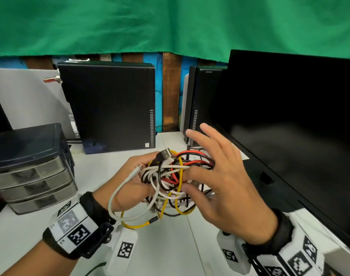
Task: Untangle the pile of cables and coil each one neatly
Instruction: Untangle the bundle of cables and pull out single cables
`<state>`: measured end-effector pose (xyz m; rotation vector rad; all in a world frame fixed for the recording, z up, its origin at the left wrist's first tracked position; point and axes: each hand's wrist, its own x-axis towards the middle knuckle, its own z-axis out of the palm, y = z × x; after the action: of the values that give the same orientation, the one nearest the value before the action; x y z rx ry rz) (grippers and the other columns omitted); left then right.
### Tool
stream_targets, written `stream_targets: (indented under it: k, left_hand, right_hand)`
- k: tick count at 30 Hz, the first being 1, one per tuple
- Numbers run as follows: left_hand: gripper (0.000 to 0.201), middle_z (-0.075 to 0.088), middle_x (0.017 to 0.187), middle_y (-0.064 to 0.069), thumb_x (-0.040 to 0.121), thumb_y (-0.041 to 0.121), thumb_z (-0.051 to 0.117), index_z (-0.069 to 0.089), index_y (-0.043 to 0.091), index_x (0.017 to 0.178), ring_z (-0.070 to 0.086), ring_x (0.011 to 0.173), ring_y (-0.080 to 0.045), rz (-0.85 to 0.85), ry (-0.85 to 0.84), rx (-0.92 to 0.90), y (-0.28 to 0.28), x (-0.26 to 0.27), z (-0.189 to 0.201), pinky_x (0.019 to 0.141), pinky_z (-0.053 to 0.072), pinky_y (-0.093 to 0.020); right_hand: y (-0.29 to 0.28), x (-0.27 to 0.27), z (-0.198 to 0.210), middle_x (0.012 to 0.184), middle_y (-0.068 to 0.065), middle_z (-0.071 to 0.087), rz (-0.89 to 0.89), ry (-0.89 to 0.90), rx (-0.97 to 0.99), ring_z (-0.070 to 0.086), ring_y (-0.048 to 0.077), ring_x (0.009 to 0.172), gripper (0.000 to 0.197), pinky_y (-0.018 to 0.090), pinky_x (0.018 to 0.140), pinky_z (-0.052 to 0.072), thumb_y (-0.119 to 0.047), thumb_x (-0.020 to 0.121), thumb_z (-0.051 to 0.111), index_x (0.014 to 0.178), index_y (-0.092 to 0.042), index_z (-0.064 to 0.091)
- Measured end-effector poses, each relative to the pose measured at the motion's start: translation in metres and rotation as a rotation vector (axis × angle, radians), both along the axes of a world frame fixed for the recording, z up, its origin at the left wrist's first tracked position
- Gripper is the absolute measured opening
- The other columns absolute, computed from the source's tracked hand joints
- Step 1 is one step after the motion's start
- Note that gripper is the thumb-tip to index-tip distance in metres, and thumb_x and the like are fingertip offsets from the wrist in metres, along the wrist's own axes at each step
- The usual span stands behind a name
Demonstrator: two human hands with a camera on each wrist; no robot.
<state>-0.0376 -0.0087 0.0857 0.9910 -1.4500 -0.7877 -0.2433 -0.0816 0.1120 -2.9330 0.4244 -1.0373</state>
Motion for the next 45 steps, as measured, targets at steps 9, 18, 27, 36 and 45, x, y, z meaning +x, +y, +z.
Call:
stream_targets:
  k: [9, 18, 27, 36, 45]
  left_hand:
    - [0.035, 0.074, 0.102, 0.015, 0.088, 0.001, 0.071, 0.070, 0.022, 0.116, 0.069, 0.096, -0.002, 0.507, -0.298, -0.043, -0.012, -0.003, -0.017, 0.081, 0.051, -0.015]
    - [0.044, 0.072, 0.094, 0.010, 0.091, 0.057, 0.052, 0.067, 0.029, 0.121, 0.064, 0.075, -0.011, 0.875, -0.789, -0.113, -0.002, 0.004, -0.014, 0.061, 0.036, -0.012]
    - [0.026, 0.074, 0.093, 0.014, 0.083, 0.040, 0.070, 0.071, 0.029, 0.107, 0.070, 0.088, -0.005, 0.567, -0.380, 0.019, -0.008, 0.008, -0.022, 0.081, 0.059, -0.039]
    - [0.022, 0.069, 0.086, 0.017, 0.083, 0.044, 0.062, 0.061, 0.037, 0.103, 0.067, 0.080, -0.005, 0.586, -0.465, -0.014, -0.006, -0.017, -0.033, 0.071, 0.057, -0.032]
    - [0.047, 0.070, 0.102, 0.008, 0.083, 0.038, 0.071, 0.058, 0.027, 0.127, 0.065, 0.087, -0.016, 0.788, -0.810, -0.061, -0.006, -0.015, -0.032, 0.069, 0.056, -0.034]
  right_hand:
    - [-0.002, 0.006, -0.010, 0.138, -0.001, 0.047, -0.117, -0.055, 0.057, 0.036, 0.020, 0.138, 0.003, 0.041, 0.108, 0.037, -0.023, 0.091, 0.060, 0.091, -0.020, 0.060]
    - [0.004, 0.016, -0.023, 0.065, -0.012, 0.052, -0.184, -0.074, 0.125, 0.046, 0.013, 0.060, 0.008, 0.037, 0.058, 0.043, -0.028, 0.096, 0.052, 0.092, -0.022, 0.056]
    - [-0.015, 0.017, -0.032, 0.076, -0.008, 0.062, 0.015, -0.247, 0.592, 0.058, 0.014, 0.065, 0.018, 0.029, 0.060, 0.053, -0.029, 0.092, 0.066, 0.107, -0.040, 0.064]
    - [-0.006, 0.025, -0.045, 0.091, -0.014, 0.059, -0.019, -0.283, 0.269, 0.050, -0.002, 0.074, 0.025, 0.015, 0.063, 0.042, -0.026, 0.088, 0.072, 0.112, -0.022, 0.073]
    - [-0.002, 0.030, -0.046, 0.092, -0.016, 0.057, -0.030, -0.417, 0.507, 0.057, 0.014, 0.097, 0.007, 0.026, 0.082, 0.048, -0.032, 0.088, 0.069, 0.087, -0.029, 0.075]
